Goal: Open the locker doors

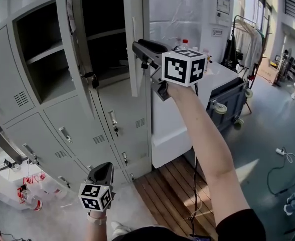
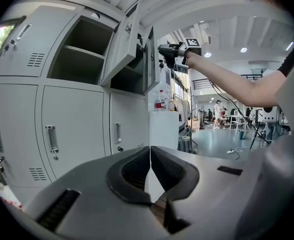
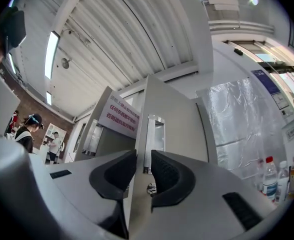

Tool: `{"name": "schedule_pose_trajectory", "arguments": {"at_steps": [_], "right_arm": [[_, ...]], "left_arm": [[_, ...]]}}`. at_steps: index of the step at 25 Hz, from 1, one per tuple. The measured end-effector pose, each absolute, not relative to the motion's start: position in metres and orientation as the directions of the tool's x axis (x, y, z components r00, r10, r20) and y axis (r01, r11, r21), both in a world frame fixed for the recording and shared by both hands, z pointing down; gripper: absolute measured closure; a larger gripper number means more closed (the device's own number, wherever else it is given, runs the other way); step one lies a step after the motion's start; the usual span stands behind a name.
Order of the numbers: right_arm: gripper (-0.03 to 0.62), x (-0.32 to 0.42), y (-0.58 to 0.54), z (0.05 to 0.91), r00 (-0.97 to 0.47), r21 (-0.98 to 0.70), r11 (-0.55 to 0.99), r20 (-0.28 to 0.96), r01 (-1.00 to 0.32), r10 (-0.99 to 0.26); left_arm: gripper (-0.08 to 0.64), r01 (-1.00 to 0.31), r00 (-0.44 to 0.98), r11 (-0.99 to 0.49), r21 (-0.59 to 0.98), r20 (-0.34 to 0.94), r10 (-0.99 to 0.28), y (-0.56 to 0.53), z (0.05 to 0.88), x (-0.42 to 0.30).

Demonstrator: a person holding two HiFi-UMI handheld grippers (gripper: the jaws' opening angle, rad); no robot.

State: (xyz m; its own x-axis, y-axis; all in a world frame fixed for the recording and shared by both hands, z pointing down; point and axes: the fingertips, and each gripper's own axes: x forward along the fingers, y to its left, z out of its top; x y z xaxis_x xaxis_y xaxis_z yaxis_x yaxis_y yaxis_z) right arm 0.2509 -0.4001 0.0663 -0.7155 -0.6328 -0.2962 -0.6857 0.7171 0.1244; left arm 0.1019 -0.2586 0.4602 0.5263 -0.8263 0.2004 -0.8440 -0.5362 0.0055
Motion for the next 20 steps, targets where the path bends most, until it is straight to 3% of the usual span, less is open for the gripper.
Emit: {"name": "schedule_pose_trajectory", "arguments": {"at_steps": [20], "right_arm": [[0.515, 0.343, -0.377, 0.088, -0.551, 0.091, 0.55, -0.288, -0.83, -0.783]], "left_arm": [[0.538, -0.761, 0.643, -0.648, 0.02, 0.161, -0.749, -0.273, 0.454, 0.153]]}}
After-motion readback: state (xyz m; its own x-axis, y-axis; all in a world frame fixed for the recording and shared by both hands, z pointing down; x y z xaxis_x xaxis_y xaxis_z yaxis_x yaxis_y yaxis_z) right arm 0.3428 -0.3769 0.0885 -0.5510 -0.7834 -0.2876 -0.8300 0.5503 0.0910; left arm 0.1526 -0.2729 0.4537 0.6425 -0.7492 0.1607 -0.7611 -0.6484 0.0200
